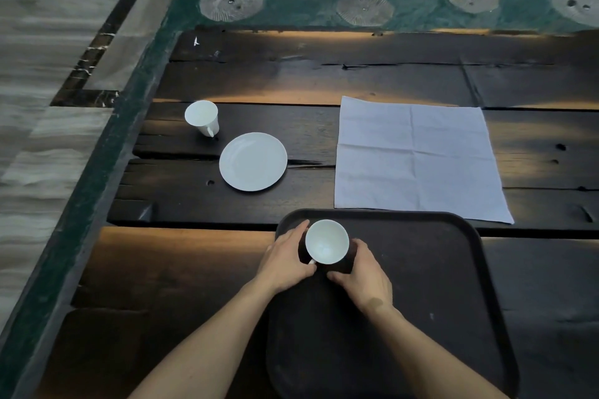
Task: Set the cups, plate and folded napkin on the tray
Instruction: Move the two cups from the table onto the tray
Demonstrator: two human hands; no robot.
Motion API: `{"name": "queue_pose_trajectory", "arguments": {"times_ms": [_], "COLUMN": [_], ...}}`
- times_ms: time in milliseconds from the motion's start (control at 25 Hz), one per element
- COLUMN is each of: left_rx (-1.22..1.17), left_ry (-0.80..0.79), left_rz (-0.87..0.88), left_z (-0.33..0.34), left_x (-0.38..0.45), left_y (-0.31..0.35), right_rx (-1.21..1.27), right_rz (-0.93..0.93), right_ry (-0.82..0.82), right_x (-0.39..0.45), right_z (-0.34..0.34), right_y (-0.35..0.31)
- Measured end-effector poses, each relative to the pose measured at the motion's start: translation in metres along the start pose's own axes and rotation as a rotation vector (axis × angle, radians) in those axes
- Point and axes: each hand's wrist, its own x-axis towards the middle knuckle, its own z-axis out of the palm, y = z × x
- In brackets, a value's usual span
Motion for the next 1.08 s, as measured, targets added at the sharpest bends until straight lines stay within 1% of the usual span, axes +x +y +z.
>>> {"name": "queue_pose_trajectory", "arguments": {"times_ms": [120, 240, 320, 520, 680, 840, 1080], "left_rx": [-0.009, -0.043, -0.062, -0.086, -0.085, -0.051, 0.053], "left_ry": [0.005, 0.013, 0.026, 0.097, 0.163, 0.220, 0.233], "left_rz": [0.003, -0.004, -0.010, -0.007, -0.038, -0.048, -0.048], "left_z": [-0.009, -0.020, -0.029, -0.059, -0.088, -0.117, -0.155], "left_x": [-0.005, -0.010, -0.013, -0.018, -0.023, -0.024, -0.005], "left_y": [-0.004, -0.008, -0.011, -0.027, -0.052, -0.079, -0.103], "right_rx": [-0.270, -0.481, -0.540, -0.568, -0.564, -0.528, -0.563], "right_rz": [0.026, -0.100, -0.213, -0.419, -0.547, -0.579, -0.612], "right_ry": [-0.059, -0.129, -0.187, -0.271, -0.208, -0.131, -0.059], "right_x": [-0.011, -0.022, -0.027, -0.030, -0.023, -0.001, 0.039], "right_z": [0.001, 0.003, 0.007, 0.027, 0.043, 0.047, 0.047], "right_y": [0.006, 0.001, -0.008, -0.053, -0.096, -0.134, -0.176]}}
